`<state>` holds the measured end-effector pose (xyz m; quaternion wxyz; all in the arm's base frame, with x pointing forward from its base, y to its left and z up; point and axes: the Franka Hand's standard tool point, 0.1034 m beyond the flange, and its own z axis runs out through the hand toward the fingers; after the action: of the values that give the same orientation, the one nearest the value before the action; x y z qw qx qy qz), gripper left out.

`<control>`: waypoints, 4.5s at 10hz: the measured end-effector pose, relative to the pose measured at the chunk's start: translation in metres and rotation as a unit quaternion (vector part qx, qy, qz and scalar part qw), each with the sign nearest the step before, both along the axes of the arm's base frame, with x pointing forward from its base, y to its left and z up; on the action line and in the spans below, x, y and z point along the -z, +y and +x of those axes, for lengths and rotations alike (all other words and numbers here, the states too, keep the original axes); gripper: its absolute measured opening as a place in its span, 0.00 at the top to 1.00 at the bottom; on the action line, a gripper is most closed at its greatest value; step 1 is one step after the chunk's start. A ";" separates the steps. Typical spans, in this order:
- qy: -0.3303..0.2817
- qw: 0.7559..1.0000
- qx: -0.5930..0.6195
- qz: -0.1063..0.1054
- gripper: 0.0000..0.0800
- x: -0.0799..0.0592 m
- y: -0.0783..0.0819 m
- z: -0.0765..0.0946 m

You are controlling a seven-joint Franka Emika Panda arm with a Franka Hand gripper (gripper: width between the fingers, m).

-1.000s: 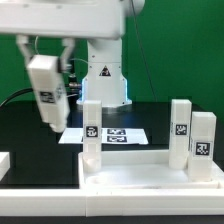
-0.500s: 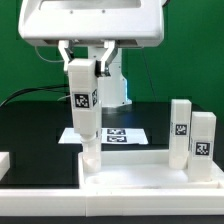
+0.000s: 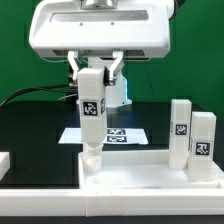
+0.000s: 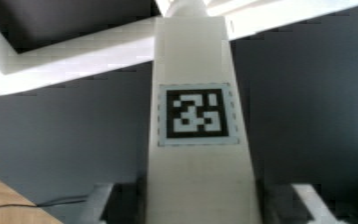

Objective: Assemble desk

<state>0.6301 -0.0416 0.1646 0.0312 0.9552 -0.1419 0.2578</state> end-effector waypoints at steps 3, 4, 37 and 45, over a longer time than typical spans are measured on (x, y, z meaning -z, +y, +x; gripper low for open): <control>-0.014 1.000 0.003 -0.015 0.64 0.017 -0.004 0.001; -0.012 1.000 0.001 -0.017 0.64 0.019 -0.005 0.001; -0.025 0.998 -0.020 -0.047 0.19 0.043 -0.003 0.000; 0.195 0.979 -0.030 0.050 0.19 0.021 -0.009 -0.008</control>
Offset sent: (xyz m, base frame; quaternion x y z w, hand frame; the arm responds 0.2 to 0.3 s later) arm 0.0015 -0.0067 -0.0029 -0.0200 0.0303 0.0106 0.9993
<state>0.6225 -0.0509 0.1438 0.0027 0.9913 -0.1169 0.0599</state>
